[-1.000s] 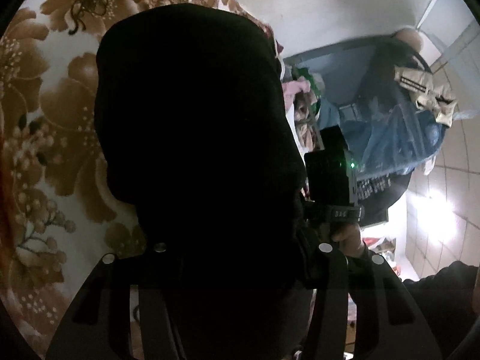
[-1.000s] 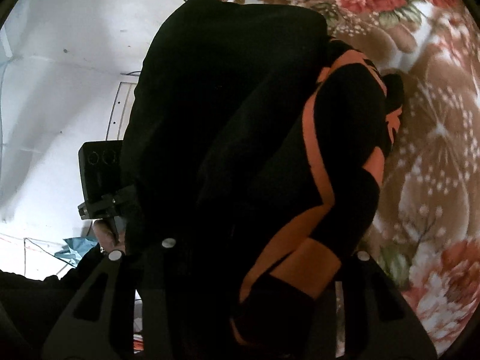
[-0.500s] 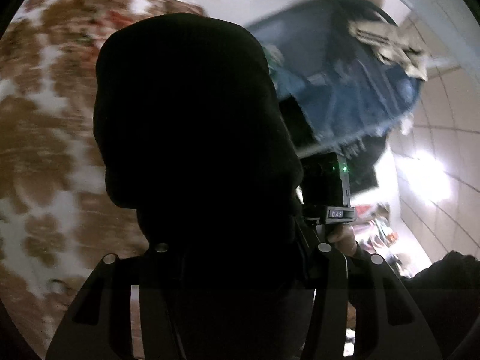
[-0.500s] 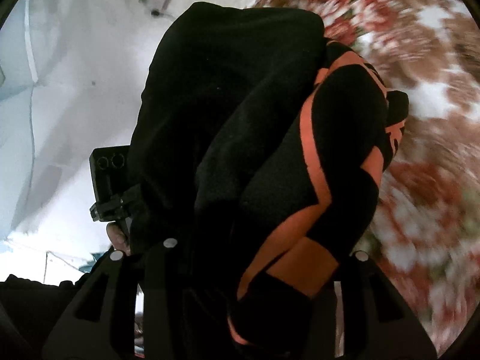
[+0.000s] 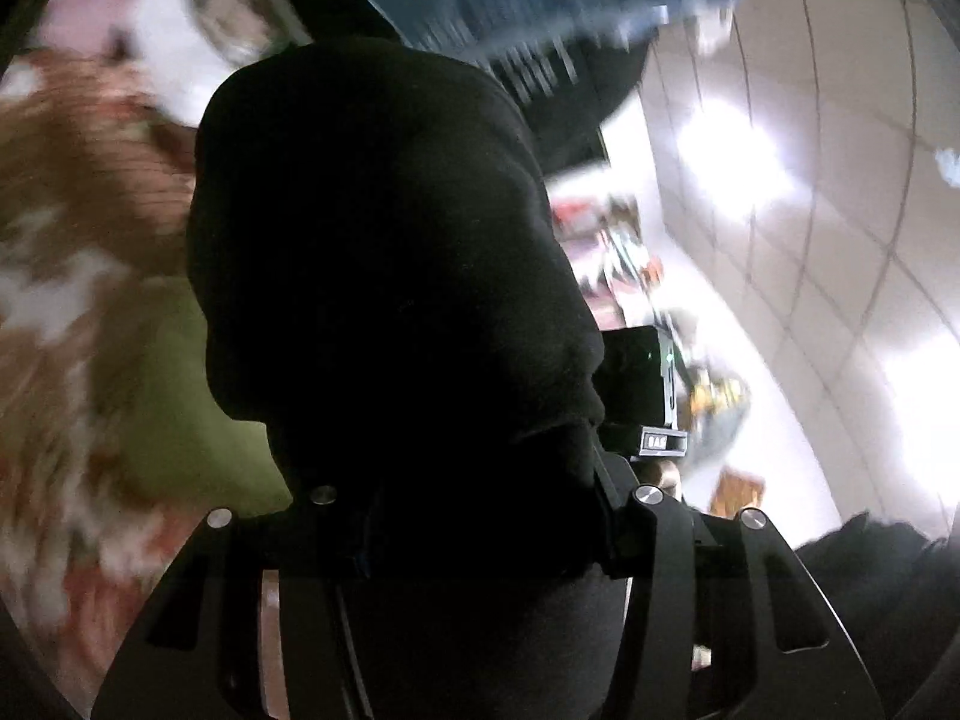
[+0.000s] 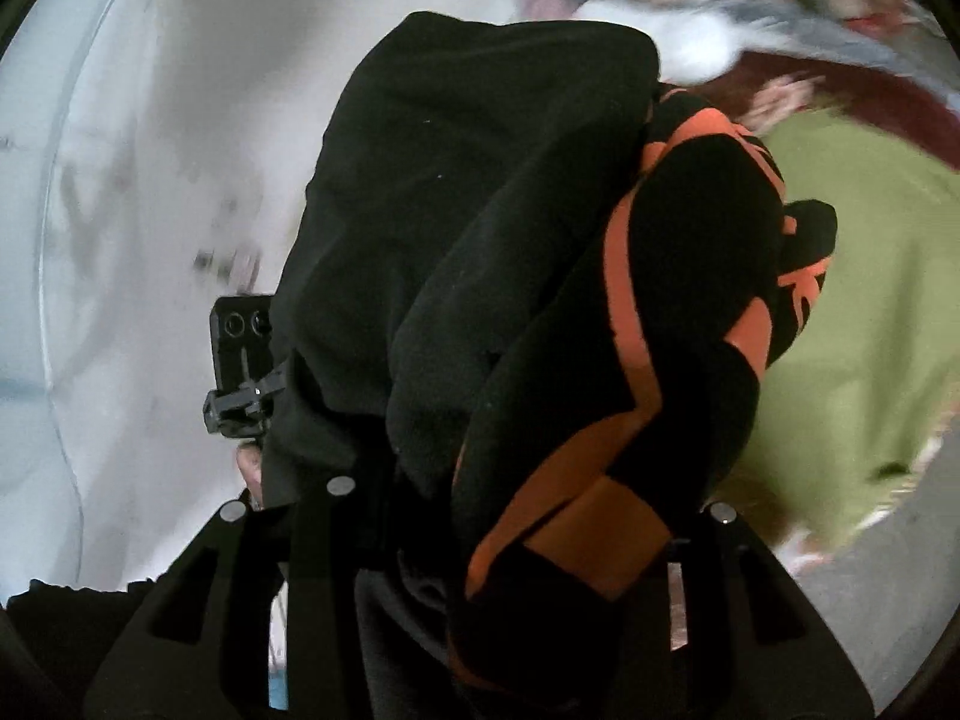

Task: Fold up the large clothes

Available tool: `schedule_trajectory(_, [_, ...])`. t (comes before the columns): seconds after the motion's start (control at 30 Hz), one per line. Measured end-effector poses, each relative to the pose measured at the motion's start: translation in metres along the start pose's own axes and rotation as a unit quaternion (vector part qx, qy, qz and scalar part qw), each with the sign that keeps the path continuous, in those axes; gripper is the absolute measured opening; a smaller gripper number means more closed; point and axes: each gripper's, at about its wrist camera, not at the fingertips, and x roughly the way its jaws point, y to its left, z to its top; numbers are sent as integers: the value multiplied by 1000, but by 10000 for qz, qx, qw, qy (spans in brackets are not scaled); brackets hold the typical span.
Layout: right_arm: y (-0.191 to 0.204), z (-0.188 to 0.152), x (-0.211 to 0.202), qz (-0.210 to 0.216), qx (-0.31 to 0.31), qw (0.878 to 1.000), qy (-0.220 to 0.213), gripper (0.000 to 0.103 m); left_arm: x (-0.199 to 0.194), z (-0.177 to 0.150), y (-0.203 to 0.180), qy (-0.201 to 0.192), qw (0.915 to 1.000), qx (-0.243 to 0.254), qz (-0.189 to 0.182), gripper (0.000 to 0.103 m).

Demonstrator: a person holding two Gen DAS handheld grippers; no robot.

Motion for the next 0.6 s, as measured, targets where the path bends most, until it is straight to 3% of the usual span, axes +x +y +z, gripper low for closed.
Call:
schedule_trajectory(0.13, [-78,18,-35,-240,360,9976,-534,40,78,56,29,680,9972,288,-114,50])
schedule_trajectory(0.27, [-152,37,-2,-491,611,9948,-654,40,144,90,92,1280,9913,299,45,49])
schedule_trajectory(0.37, [-216,39,26,-549,848,9924,-704,40,174,101,144,1615,9864,225,226,49])
schedule_trajectory(0.47, [-269,25,62,-539,1153,9898,-641,37,195,84,198,2042,9758,197,761,48])
schedule_trajectory(0.6, [-284,13,62,-323,1095,9914,-635,38,186,75,207,2081,9729,288,962,49])
